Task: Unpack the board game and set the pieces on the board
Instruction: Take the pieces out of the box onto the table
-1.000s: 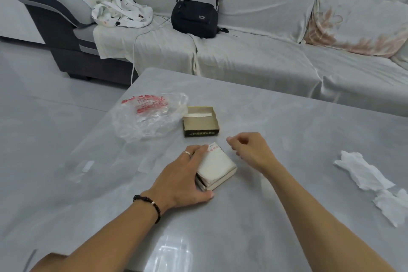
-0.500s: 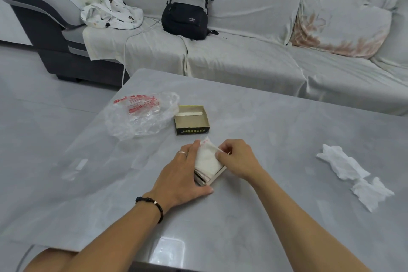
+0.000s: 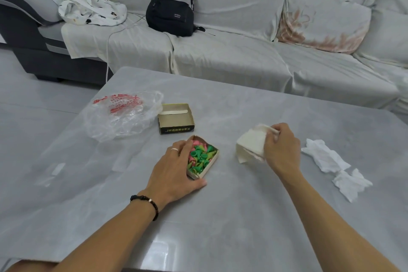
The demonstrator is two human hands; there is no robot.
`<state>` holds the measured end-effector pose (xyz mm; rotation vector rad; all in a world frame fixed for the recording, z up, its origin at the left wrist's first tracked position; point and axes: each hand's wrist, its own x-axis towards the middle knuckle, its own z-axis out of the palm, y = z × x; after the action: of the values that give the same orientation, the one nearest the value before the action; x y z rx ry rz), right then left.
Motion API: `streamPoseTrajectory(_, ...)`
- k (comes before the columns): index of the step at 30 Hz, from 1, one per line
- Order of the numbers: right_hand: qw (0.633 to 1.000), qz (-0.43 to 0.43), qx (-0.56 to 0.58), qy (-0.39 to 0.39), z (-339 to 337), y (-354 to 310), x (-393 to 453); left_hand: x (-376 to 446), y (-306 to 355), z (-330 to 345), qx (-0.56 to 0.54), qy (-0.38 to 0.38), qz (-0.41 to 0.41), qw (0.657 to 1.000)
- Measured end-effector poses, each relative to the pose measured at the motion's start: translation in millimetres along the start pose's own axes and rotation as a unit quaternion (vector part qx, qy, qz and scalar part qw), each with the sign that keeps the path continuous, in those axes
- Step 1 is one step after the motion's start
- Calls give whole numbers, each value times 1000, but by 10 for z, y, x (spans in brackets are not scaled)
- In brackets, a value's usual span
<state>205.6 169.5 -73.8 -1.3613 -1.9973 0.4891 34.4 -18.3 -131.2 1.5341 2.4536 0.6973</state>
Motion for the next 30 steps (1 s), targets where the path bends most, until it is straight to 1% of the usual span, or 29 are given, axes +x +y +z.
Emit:
streamPoseTrajectory(3,986,47,-93,-131,242,194,-15,-50,-11,-25,12,-15,0,1000)
streamPoseTrajectory(4,979,51,-111,-163,321,231,-41,-67,-14,-41,14,-22,-2,1000)
streamPoseTrajectory(5,975,50,-122,-177,379,243,-64,-76,-20,-61,13,-28,-3,1000)
streamPoseTrajectory(7,971,18,-169,-166,414,208,-79,-75,-36,-123,5,-13,2,1000)
streamPoseTrajectory(9,961,-46,-243,-120,372,134,-91,-27,-56,-212,17,23,21,999)
streamPoseTrajectory(10,963,-85,-237,-98,351,86,-103,17,-63,-263,28,30,29,999)
streamPoseTrajectory(11,969,-121,-192,-93,335,16,-127,67,-63,-311,37,22,36,998)
streamPoseTrajectory(12,974,-152,-125,-110,326,-77,-159,117,-48,-351,44,-2,44,998)
streamPoseTrajectory(13,971,-177,-61,-149,328,-180,-198,164,-22,-380,52,-37,51,997)
streamPoseTrajectory(14,959,-199,-21,-200,335,-299,-243,207,9,-398,67,-73,57,993)
streamPoseTrajectory(15,943,-216,-9,-254,350,-419,-286,245,36,-406,88,-102,63,989)
streamPoseTrajectory(17,906,-236,-37,-350,411,-615,-337,309,63,-416,114,-128,66,983)
streamPoseTrajectory(19,876,-250,-95,-401,495,-712,-337,354,64,-428,120,-132,67,982)
streamPoseTrajectory(23,860,-253,-145,-419,603,-756,-284,386,52,-469,124,-120,82,982)
streamPoseTrajectory(26,846,-267,-189,-420,654,-794,-285,358,11,-502,95,-99,85,987)
streamPoseTrajectory(28,844,-271,-193,-420,661,-803,-292,342,-11,-500,87,-89,87,988)
streamPoseTrajectory(30,850,-263,-172,-423,654,-799,-287,349,11,-476,97,-88,89,987)
